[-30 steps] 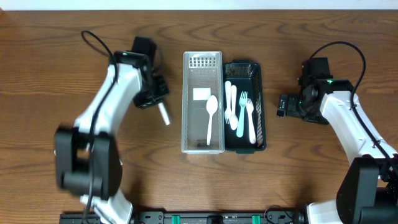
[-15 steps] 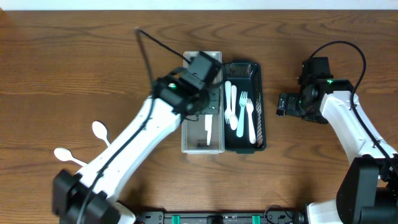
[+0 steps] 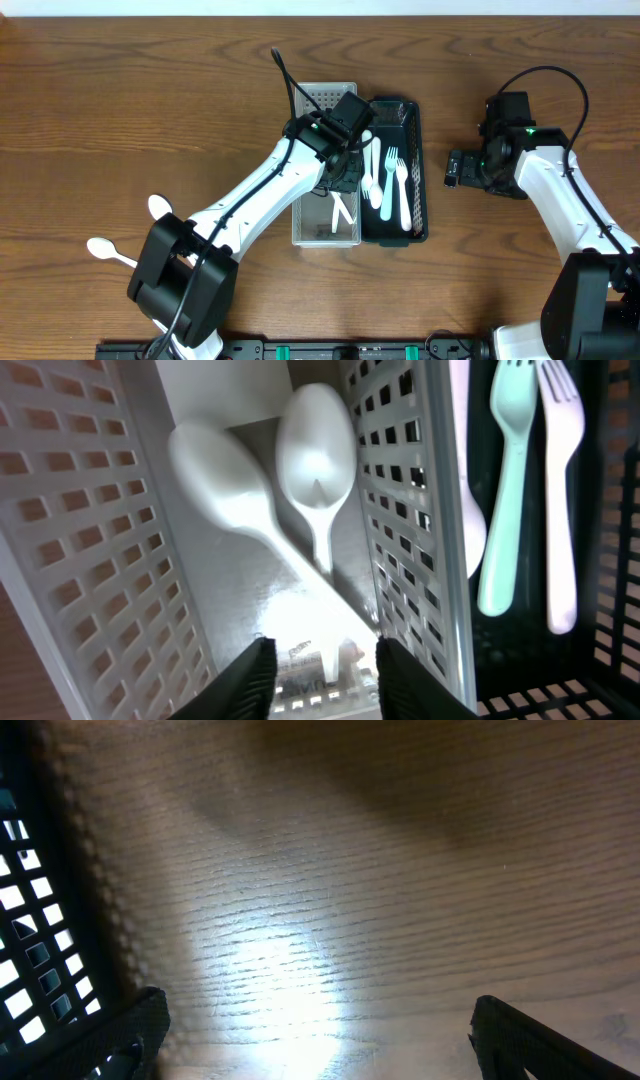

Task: Pack container
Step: 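Place the second spoon in the white basket and release, then move left gripper to the spoon lying near the left arm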

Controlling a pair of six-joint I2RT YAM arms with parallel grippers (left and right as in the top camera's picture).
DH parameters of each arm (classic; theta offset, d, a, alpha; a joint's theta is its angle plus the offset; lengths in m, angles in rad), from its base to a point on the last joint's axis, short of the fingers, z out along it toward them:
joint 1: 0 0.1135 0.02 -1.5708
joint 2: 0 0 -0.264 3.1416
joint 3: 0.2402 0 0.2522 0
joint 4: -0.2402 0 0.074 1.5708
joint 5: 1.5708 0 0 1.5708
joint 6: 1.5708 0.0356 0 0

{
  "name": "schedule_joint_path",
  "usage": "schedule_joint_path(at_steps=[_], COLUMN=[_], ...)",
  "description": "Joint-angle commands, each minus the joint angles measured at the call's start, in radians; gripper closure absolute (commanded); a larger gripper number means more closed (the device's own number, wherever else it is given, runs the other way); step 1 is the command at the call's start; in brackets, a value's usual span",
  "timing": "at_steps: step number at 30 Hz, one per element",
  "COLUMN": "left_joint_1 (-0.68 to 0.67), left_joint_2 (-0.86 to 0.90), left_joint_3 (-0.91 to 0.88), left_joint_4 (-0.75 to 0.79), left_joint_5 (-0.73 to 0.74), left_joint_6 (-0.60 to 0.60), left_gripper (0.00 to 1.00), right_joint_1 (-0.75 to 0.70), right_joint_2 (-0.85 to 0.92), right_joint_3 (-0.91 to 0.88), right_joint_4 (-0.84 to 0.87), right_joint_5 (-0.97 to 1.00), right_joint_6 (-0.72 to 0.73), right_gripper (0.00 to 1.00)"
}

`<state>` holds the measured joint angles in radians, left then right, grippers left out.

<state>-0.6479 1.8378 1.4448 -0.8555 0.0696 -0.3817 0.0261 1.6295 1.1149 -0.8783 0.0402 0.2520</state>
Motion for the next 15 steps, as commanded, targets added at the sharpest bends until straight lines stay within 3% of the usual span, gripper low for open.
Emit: schedule_joint_path(at_steps=[1,9,15], left_joint_1=[0.003,0.056,0.28], left_joint_2=[-0.05,-0.247,-0.419], left_joint_3=[0.001,0.002,0.001], left_joint_4=[-0.003,-0.068,-0.204], left_joint_5=[-0.056,-0.195,-0.194], left_joint_6=[0.03,0.022,-0.023], left_gripper=[0.62,0.57,0.55], right_joint_1=[-0.006,-0.006,-0.006], right_joint_2=[0.002,0.002,0.002], right_joint_3=[-0.003,-0.003,-0.003], right_joint_4=[-0.005,-0.008,-0.034], right_joint_5=[-0.004,-0.004,-0.003], right_joint_6=[0.001,-0.042,-0.056], right_gripper=[0.01,0.01,0.01])
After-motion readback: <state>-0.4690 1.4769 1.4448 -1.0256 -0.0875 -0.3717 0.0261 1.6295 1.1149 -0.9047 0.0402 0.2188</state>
